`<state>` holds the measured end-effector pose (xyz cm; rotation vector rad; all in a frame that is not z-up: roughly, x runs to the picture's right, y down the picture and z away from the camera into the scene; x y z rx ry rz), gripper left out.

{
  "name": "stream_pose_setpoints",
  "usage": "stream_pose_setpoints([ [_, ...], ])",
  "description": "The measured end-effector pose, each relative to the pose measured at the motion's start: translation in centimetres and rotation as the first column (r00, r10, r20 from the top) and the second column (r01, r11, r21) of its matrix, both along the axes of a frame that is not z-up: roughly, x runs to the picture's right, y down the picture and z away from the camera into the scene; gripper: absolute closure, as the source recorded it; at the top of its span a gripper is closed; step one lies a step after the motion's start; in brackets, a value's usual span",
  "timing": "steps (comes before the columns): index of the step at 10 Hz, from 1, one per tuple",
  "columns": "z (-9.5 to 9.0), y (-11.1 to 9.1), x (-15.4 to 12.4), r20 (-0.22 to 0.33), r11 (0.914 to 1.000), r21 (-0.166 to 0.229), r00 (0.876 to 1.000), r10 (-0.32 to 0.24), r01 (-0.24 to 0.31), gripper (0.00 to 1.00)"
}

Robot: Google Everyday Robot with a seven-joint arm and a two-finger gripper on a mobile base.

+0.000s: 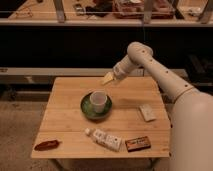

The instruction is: Place the pepper in the ceramic cup

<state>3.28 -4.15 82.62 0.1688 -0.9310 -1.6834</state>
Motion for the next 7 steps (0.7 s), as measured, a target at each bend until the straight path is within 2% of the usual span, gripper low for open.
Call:
stream_pose_setpoints([
  [2,-0.1,0.0,0.1,-0.001,1.0,0.008,1.0,0.001,-0.001,0.36],
  [4,-1.2,0.0,0.5,0.011,0.9978,0.066,1.0,0.012,-0.013,0.36],
  [5,-2.3,0.4,0.8,0.019,0.9938,0.11,1.0,0.019,-0.021,0.36],
  [6,-4.2,1.4,1.1,0.032,0.9858,0.166,0.999,0.023,-0.028,0.36],
  [7,-5.8,2.5,1.1,0.045,0.9783,0.205,0.999,0.019,-0.028,0.36],
])
